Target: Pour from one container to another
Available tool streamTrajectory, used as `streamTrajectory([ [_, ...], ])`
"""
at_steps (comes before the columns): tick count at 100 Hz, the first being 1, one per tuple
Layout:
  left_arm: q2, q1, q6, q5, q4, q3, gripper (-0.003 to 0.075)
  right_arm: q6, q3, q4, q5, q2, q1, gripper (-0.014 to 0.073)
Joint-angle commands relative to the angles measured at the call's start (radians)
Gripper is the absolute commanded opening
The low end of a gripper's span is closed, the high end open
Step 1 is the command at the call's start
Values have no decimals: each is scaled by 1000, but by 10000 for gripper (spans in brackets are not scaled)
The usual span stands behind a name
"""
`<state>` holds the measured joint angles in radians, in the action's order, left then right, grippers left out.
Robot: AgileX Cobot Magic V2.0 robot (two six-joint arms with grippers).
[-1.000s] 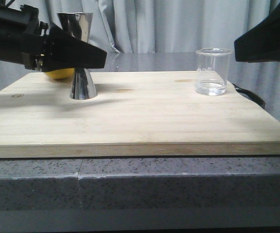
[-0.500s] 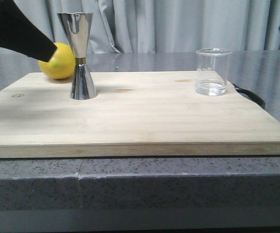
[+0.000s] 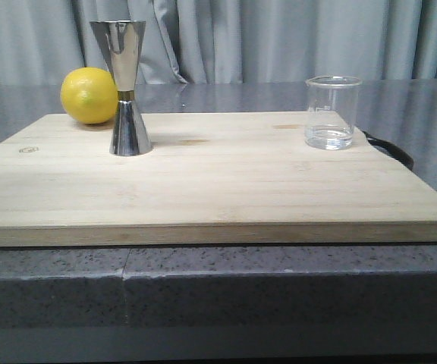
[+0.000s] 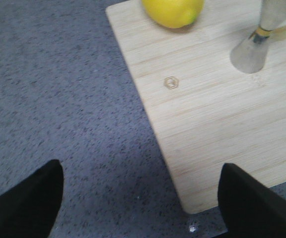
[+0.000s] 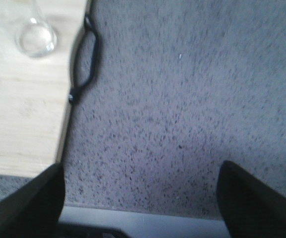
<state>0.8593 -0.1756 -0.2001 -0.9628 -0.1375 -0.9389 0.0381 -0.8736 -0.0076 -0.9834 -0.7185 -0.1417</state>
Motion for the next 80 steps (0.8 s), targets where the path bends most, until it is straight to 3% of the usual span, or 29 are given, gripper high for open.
streamTrajectory([
  [1, -81, -8, 117, 45, 63, 13, 586, 6, -14, -18, 92, 64, 4, 514],
  [27, -296, -8, 186, 193, 81, 174, 586, 7, 95, -16, 178, 246, 4, 506],
  [46, -345, -8, 186, 275, 69, 221, 571, 7, 147, -16, 259, 327, 4, 491],
  [56, -343, -8, 186, 290, 66, 232, 476, 7, 147, -16, 271, 332, 4, 384],
  [67, -343, -8, 186, 297, 66, 242, 313, 7, 147, -16, 271, 332, 4, 219],
  [80, -343, -8, 186, 297, 66, 242, 124, 7, 147, -16, 271, 332, 4, 87],
])
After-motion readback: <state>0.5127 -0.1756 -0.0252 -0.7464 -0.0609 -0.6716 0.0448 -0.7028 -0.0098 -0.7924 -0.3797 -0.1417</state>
